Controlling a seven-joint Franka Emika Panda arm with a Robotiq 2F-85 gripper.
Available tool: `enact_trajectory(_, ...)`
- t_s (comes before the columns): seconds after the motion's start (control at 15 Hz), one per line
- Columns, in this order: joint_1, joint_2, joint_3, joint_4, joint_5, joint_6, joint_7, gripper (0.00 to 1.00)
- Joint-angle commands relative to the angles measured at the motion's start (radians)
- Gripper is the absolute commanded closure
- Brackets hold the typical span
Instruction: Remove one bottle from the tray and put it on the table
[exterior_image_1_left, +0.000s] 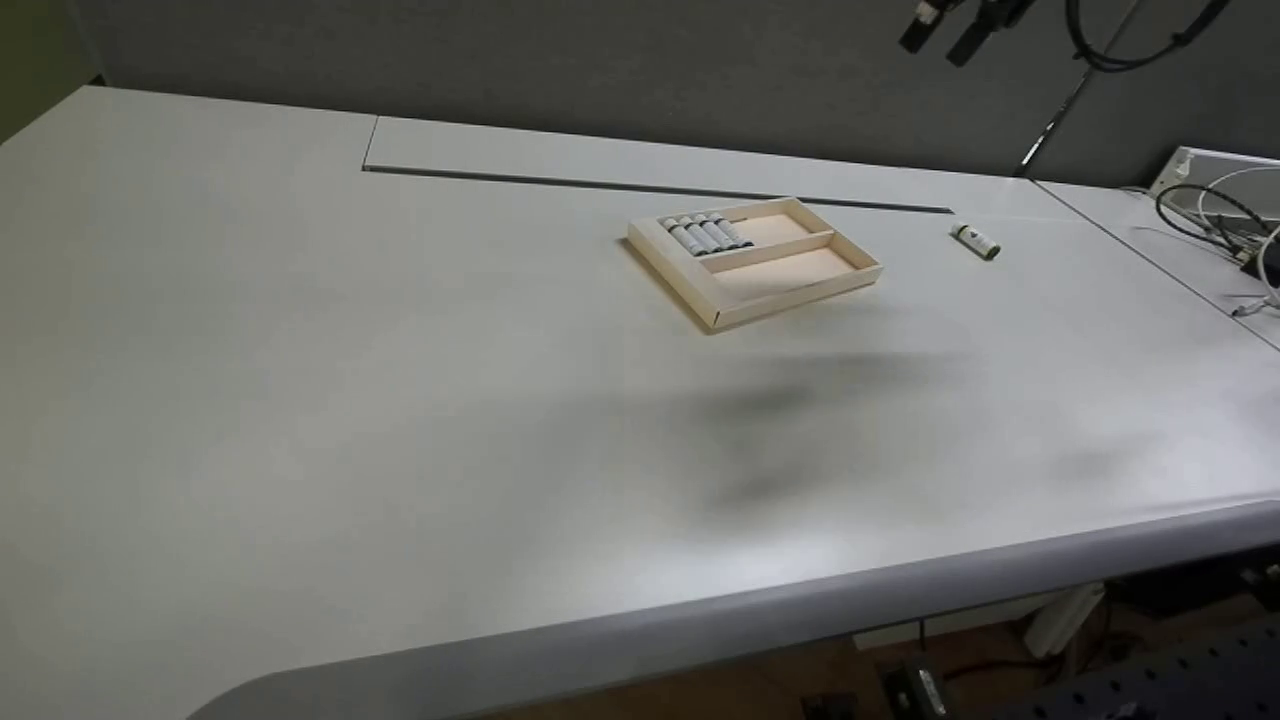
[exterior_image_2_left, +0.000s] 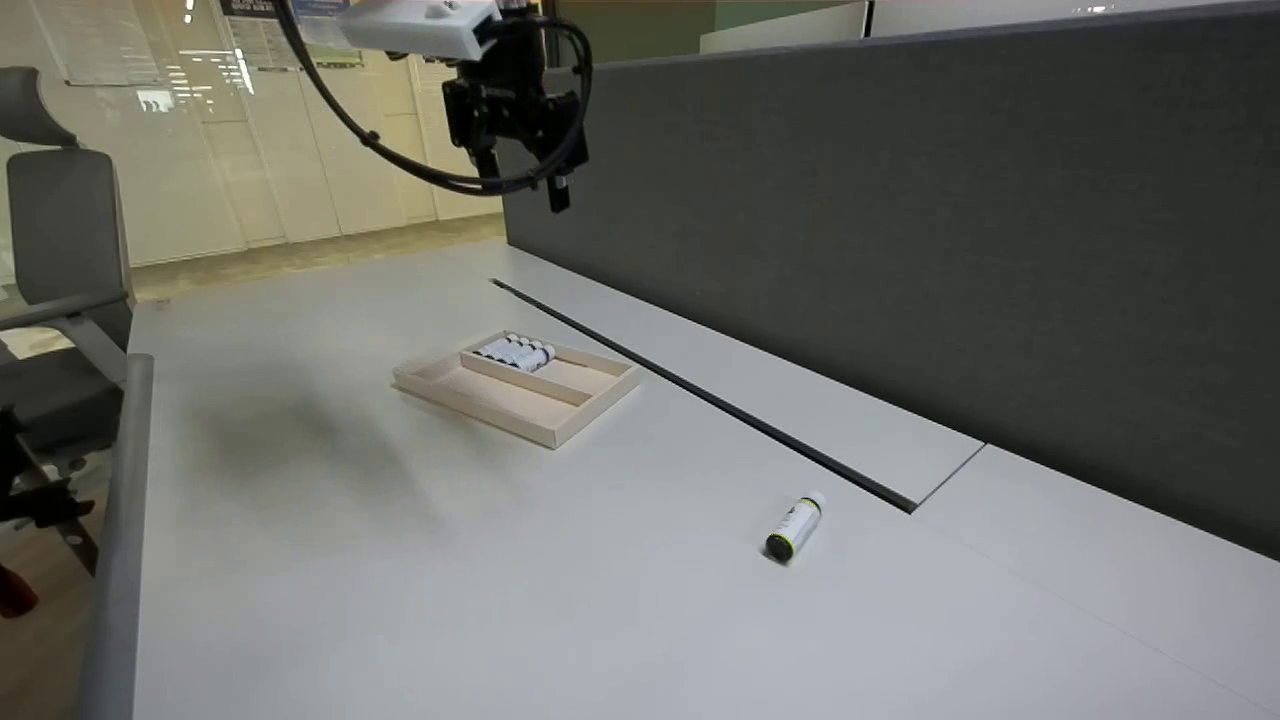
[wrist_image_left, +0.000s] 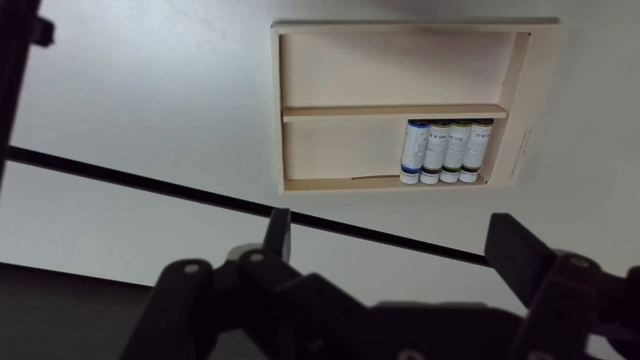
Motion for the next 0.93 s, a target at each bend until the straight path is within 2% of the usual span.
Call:
enact_trajectory(0.0,-0.004,0.131,0.08,0.155,-0.091,-0.021,0.058,0.0)
enact_trajectory(0.2,0.027,0.189,0.119,0.187,-0.17,-0.006,0.113,0.0)
enact_trajectory(0.27,-0.017,0.15,0.142,0.138,-0.143,0.001,0.066,0.0)
enact_trajectory(0.33,-0.006,0.168,0.15,0.148,-0.162,0.003,0.085,0.0)
enact_trajectory(0.87,-0.001,0.188,0.151,0.168,-0.173,0.005,0.098,0.0)
